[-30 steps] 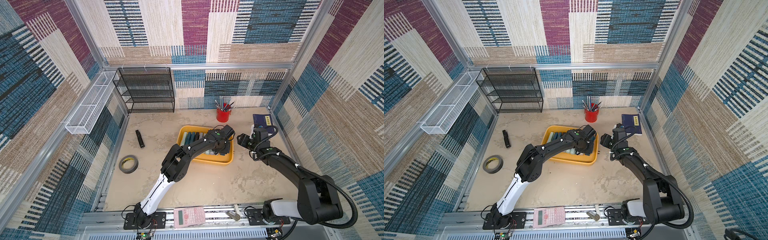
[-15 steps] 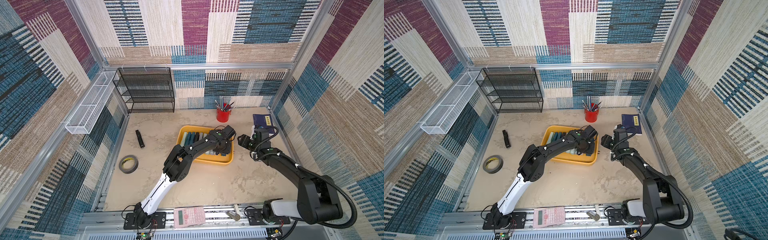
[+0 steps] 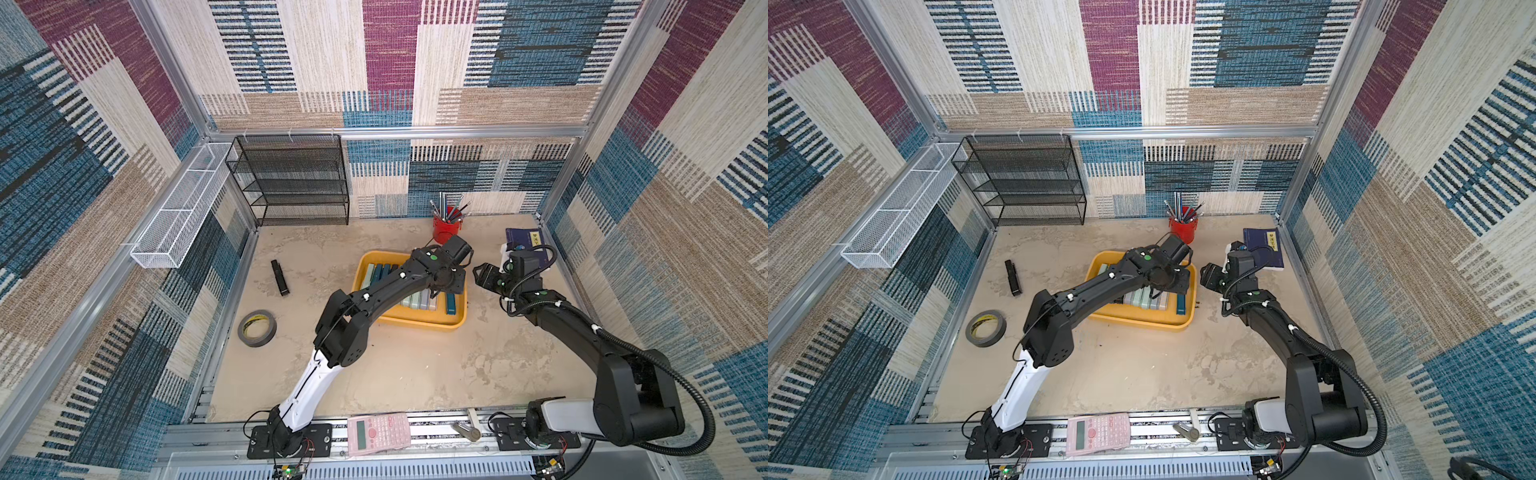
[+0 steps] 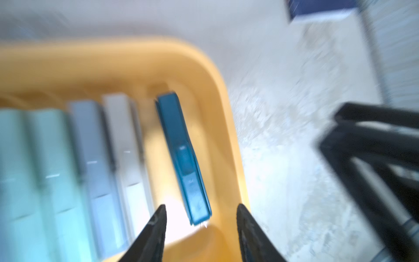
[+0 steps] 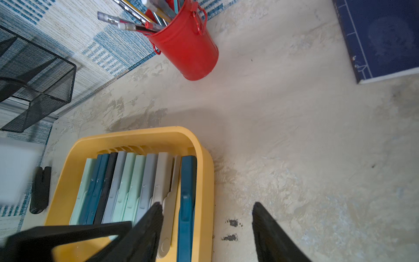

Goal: Put the pruning pliers into the storage box
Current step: Place the pruning pliers in the storage box, then adjust the pruning pliers in the storage box.

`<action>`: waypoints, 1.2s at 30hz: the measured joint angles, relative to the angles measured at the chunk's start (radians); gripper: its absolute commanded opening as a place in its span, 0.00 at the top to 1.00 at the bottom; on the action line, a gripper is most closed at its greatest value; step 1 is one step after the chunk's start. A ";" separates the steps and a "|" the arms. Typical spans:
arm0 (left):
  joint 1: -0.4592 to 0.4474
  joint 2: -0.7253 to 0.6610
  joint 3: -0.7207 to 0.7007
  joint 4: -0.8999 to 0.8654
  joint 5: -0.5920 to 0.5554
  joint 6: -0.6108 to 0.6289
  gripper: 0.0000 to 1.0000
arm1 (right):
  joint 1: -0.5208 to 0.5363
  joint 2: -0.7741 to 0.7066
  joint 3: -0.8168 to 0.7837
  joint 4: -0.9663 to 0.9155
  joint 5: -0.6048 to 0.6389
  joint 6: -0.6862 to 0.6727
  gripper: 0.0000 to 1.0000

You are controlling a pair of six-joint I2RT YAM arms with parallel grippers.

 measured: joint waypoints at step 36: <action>0.594 -0.435 -0.843 0.288 0.179 0.169 0.47 | 0.274 0.458 0.386 -0.268 0.167 0.010 0.28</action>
